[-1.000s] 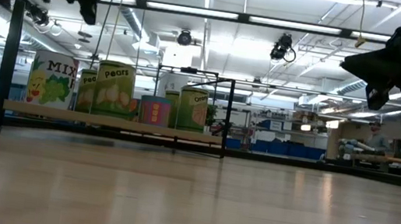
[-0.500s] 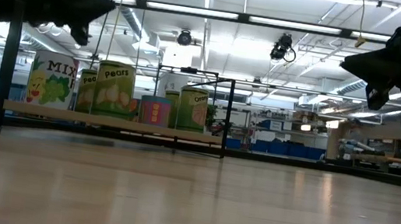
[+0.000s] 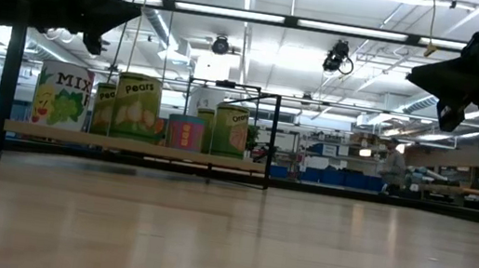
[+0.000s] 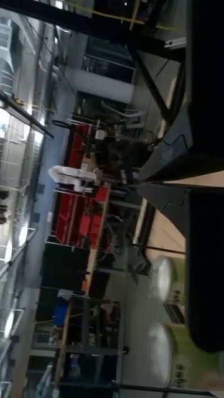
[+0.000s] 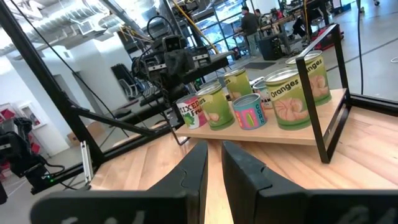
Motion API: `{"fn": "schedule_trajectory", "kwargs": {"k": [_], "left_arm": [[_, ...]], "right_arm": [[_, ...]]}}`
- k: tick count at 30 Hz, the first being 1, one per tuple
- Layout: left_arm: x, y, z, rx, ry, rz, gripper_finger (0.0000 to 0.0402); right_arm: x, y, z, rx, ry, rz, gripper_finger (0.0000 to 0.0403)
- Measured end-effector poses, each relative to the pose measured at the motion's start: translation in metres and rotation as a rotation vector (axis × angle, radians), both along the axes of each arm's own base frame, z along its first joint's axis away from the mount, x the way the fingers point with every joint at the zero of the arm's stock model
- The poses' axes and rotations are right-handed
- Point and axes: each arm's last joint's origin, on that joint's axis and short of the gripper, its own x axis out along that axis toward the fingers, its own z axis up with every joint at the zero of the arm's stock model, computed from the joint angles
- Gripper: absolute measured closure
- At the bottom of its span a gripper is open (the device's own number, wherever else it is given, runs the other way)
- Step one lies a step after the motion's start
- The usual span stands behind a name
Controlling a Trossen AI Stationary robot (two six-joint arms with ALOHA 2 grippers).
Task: Pick and place cans onto a shelf
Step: Return to Home Position
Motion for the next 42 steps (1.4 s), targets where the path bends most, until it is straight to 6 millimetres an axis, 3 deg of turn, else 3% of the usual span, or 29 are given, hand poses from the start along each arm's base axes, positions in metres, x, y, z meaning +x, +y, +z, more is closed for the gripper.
{"fn": "schedule_trajectory", "kwargs": {"k": [18,22,27,32,42], "left_arm": [[0.001,-0.005,0.002,0.006,-0.017,-0.039,0.0379],[-0.002,-0.003,-0.003,-0.031,0.023,0.087,0.0379],[-0.014,-0.012,0.011,0.214,-0.055,0.127,0.0379],[-0.024,-0.023,0.014,0.254,-0.115,0.064,0.0379],[-0.021,-0.038,-0.003,0.204,0.034,-0.096,0.0379]], "right_arm": [[0.000,0.000,0.000,0.000,-0.004,0.000,0.0350],[0.000,0.000,0.000,-0.001,-0.005,0.000,0.0350],[0.000,0.000,0.000,-0.001,-0.005,0.000,0.0350],[0.000,0.000,0.001,-0.001,-0.006,0.000,0.0350],[0.000,0.000,0.002,-0.003,-0.023,-0.001,0.0350]]}}
